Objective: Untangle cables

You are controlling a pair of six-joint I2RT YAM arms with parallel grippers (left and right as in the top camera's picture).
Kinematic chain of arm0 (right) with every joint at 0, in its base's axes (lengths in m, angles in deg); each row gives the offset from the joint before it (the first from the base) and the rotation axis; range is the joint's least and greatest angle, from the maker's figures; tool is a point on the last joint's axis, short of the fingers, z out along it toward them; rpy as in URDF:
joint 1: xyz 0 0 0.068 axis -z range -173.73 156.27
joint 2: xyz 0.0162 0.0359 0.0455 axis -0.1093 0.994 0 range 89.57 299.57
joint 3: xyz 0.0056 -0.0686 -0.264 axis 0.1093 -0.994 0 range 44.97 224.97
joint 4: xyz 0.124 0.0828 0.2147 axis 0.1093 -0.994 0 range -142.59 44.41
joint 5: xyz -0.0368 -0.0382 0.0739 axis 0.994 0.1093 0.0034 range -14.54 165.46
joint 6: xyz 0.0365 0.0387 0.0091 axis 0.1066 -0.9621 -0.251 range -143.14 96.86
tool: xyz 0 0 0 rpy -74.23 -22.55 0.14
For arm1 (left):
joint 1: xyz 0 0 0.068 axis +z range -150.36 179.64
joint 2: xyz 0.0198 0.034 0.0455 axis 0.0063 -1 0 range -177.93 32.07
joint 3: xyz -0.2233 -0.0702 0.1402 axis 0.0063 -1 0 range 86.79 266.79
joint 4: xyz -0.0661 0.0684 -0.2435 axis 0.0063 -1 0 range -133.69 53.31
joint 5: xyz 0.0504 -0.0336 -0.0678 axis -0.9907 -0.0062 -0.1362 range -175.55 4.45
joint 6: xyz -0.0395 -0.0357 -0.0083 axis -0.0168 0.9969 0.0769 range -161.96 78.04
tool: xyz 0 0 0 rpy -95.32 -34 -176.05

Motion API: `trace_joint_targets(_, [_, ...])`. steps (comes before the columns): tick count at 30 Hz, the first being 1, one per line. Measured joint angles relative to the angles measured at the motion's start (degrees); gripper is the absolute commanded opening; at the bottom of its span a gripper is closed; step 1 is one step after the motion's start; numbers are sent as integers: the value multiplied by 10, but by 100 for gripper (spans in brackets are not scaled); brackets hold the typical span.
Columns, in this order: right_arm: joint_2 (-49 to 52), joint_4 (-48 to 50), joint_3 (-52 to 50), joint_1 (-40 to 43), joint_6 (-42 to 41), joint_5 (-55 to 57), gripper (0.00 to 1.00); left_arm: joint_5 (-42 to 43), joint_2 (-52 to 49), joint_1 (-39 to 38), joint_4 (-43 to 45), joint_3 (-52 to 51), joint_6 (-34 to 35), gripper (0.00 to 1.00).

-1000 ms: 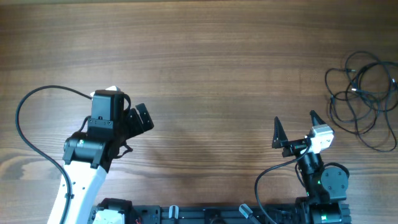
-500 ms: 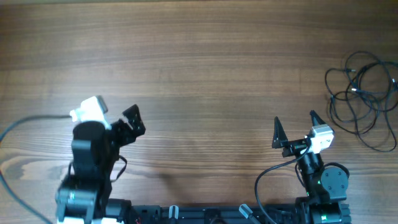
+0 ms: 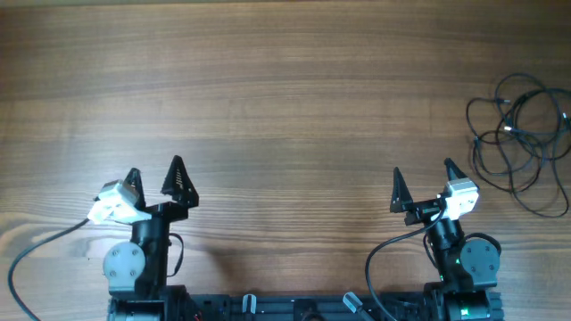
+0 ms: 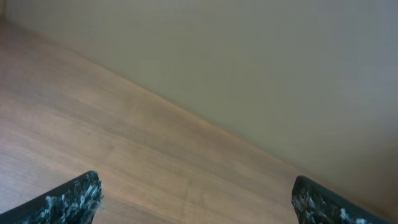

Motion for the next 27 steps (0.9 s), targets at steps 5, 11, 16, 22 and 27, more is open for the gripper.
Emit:
trace_joint_targets(5, [0,0,0,0,0,0,100,2,46,6,118,-64,0,100])
trace_joint_targets(11, [0,0,0,0,0,0,100,8,49,7,176,-97,-29,100])
trace_joint_targets(16, [0,0,0,0,0,0,100,28,49,7,150,-98,-92,100])
trace_joint_targets(22, [0,0,0,0,0,0,100,46,49,7,52,-101,-117,100])
trace_joint_targets(27, [0,0,0,0,0,0,100,55,49,7,29,-101,-123,100])
